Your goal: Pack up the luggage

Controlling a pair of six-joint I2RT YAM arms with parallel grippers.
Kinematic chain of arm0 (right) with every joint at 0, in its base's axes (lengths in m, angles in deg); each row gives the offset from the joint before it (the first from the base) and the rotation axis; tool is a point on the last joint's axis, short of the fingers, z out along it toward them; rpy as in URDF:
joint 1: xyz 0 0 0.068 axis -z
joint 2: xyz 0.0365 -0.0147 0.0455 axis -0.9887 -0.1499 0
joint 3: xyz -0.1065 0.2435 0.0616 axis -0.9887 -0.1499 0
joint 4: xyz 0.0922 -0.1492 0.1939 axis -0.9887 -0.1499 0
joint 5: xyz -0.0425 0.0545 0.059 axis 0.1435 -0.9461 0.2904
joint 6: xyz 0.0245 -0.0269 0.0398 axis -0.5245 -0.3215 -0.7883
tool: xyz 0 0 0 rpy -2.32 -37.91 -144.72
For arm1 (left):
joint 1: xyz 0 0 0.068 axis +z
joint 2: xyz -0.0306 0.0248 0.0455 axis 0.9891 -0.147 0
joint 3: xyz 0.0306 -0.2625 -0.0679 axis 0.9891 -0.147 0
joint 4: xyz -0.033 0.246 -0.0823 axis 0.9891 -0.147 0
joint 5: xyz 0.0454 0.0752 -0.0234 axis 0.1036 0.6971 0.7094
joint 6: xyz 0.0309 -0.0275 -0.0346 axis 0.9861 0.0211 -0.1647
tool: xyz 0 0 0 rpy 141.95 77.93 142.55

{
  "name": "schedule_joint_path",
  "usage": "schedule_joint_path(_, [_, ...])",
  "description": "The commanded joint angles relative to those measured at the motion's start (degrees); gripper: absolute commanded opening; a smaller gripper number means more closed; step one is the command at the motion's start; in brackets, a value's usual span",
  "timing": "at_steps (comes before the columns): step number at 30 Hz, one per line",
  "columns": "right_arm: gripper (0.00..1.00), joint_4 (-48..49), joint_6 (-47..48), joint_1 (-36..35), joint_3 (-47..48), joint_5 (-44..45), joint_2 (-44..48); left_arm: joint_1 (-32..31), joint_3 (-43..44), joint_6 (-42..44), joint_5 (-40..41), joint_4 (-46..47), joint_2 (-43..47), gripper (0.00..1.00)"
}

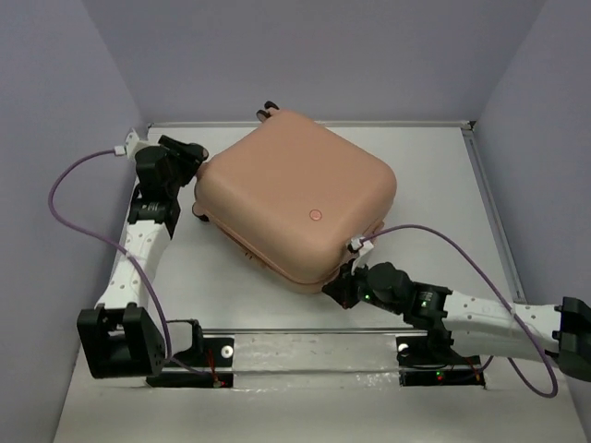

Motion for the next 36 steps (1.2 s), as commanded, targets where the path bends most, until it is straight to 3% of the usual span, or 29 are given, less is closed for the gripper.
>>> schedule_joint_path(1, [0.07,2.3,7.1,13.5,5.0,1.9,3.1,-0.4,-7.9,5.9,0.1,0.6,14.5,0.06])
schedule_joint_path(10, [0.07,-0.8,8.1,16.5,5.3,-1.6,2.0,-0.4,-21.2,7.7,3.5,-5.8,31.0,0.06])
schedule_joint_path(13, [0.07,-1.7,8.1,17.8,4.7,-1.6,2.4,-0.4,-24.9,8.1,4.6,-7.3,32.7,0.23])
schedule_joint_path(15, [0.07,-3.4,8.6,18.5,5.4,-1.5,3.0,-0.3,-25.6,8.4,5.4,-7.6,32.8,0.41])
schedule_joint_path(16, [0.07,-3.8,8.9,19.3,5.5,-1.5,3.3,-0.4,-25.5,8.4,5.4,-7.7,32.7,0.59])
schedule_joint_path(19, [0.07,-5.4,9.7,20.5,6.6,-2.3,3.8,-0.3,-23.9,8.4,5.5,-7.7,31.8,0.8])
schedule_joint_path(24, [0.07,-6.5,10.3,21.9,7.7,-4.1,2.8,-0.4,-21.2,8.9,7.7,-9.8,33.0,0.99])
schedule_joint_path(27, [0.07,-6.4,9.7,21.9,7.6,-5.5,1.6,1.1,-15.9,11.2,11.9,-11.4,33.9,0.99])
schedule_joint_path(30, [0.07,-6.0,9.3,21.9,6.7,-6.6,0.7,0.8,-9.4,14.7,9.9,-11.6,35.5,0.99])
schedule_joint_path(33, [0.07,-6.0,9.4,21.9,6.3,-7.0,0.7,-2.7,-8.1,15.2,-0.8,-10.5,38.2,0.78])
schedule_joint_path(34, [0.07,-6.0,9.3,21.9,6.0,-7.3,0.9,-4.5,-9.6,15.8,-3.2,-9.3,39.5,0.54])
schedule_joint_path(36, [0.07,-6.0,9.5,21.9,5.4,-9.0,1.3,-6.9,-10.9,17.0,-6.5,-9.3,42.7,0.32])
